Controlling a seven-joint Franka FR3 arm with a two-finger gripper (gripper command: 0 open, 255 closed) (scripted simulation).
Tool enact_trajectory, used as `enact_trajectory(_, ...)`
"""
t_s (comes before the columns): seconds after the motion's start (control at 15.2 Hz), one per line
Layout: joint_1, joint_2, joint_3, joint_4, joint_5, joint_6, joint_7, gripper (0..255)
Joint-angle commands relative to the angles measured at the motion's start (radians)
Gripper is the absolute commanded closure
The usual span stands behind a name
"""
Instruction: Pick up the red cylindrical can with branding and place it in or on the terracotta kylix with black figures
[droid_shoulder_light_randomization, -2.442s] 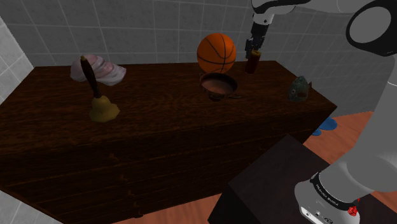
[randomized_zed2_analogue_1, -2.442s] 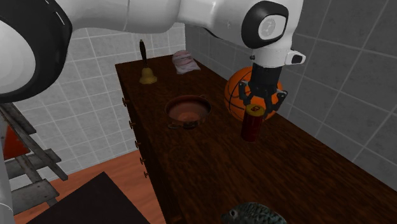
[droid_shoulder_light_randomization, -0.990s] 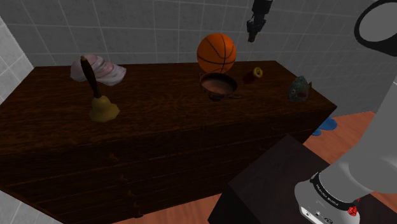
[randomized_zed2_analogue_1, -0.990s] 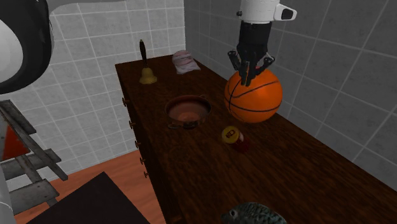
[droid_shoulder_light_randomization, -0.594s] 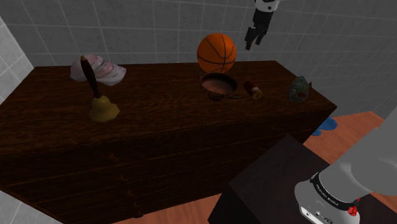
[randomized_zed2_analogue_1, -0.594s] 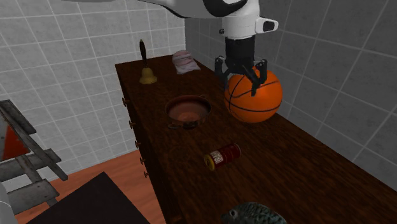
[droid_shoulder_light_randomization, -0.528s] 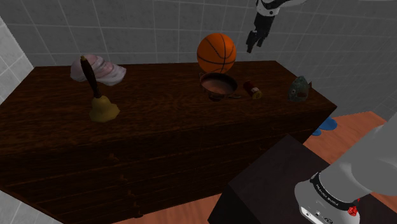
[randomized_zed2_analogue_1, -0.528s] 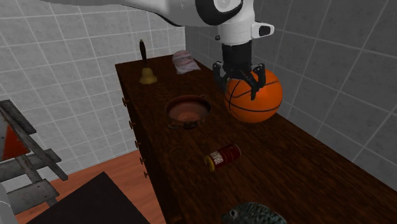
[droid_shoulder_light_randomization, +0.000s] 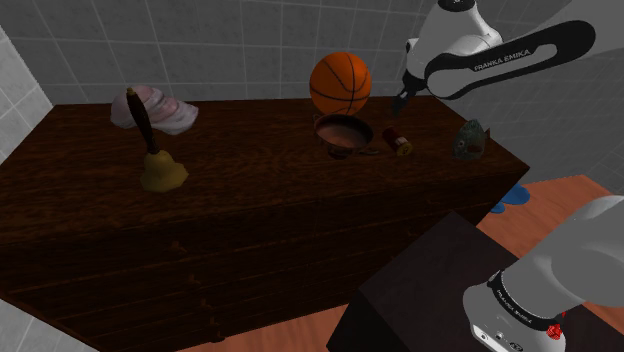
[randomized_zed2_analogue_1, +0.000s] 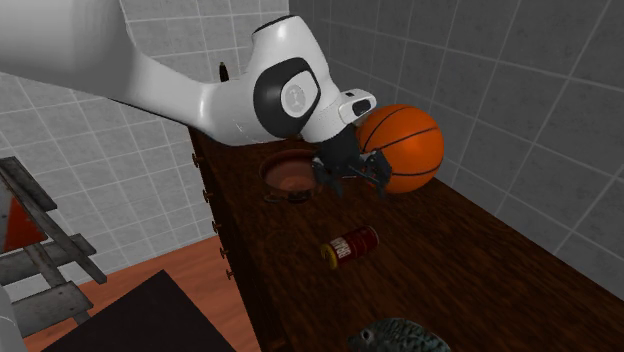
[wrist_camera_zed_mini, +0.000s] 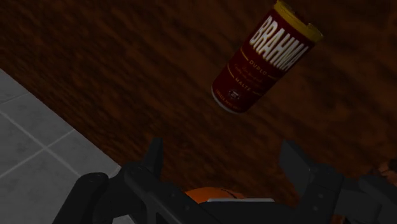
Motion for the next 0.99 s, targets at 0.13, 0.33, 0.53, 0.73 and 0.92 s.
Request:
enact_trajectory(0.13, -0.014, 0.037, -0.008, -0.022, -0.040, 0.074, 0.024, 0)
enact_trajectory(0.33, -0.022, 0.082, -0.017, -0.018, -0.052, 0.118, 0.033, 0)
enact_trajectory(0.53, -0.022, 0.082, -0.017, -0.018, -0.052, 0.118, 0.033, 0)
enact_trajectory(0.73, -0.022, 0.082, -0.017, -0.018, -0.052, 0.118, 0.033, 0)
enact_trajectory(0.92, -0.022, 0.081, -0.017, -0.018, -0.052, 0.118, 0.033, 255)
